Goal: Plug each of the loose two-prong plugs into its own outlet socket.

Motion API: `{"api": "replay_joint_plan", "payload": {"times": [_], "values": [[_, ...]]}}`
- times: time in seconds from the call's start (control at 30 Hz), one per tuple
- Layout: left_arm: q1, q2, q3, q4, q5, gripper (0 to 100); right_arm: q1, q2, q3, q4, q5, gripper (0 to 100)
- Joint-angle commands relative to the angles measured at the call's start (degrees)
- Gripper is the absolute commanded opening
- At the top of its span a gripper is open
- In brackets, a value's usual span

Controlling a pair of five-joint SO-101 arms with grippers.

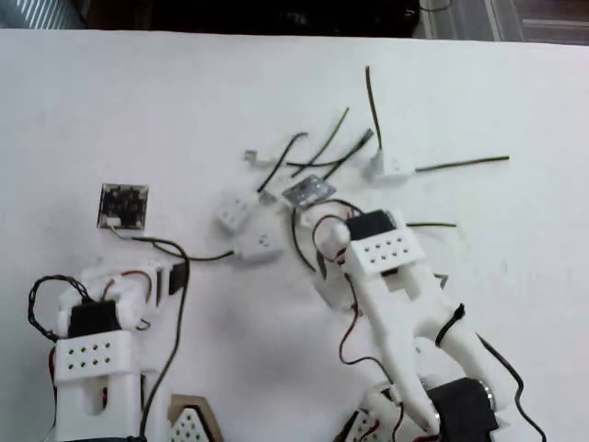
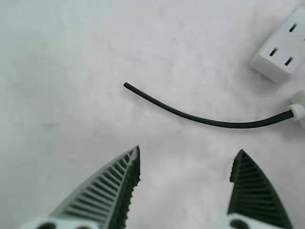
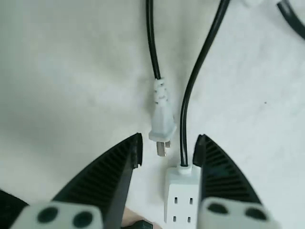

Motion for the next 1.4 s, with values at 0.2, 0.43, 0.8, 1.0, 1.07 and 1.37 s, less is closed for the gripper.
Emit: {"api": "replay_joint_plan", "payload": {"times": [0.2,0.43,0.8,1.0,1.07,1.37], "values": [[-0.31,-1.19,-0.18,-1.05,-0.62,31,-1.19,3.12,3.60,-10.42,0.26,14.6],[-0.40,-1.19,-0.18,-1.05,-0.62,31,-0.75,9.27,3.52,-13.85,0.44,13.9],[-0.40,-1.19,-0.18,-1.05,-0.62,31,-1.10,6.46,3.25,-13.32,0.53,1.6],[-0.40,-1.19,-0.18,-1.05,-0.62,31,-3.65,0.40,3.69,-10.42,0.00,1.6],[-0.31,-1.19,-0.18,-1.05,-0.62,31,-4.88,0.40,4.22,-10.51,0.00,1.7],[-0.40,-1.19,-0.18,-1.05,-0.62,31,-6.37,8.48,2.90,-5.41,0.00,8.1]]}}
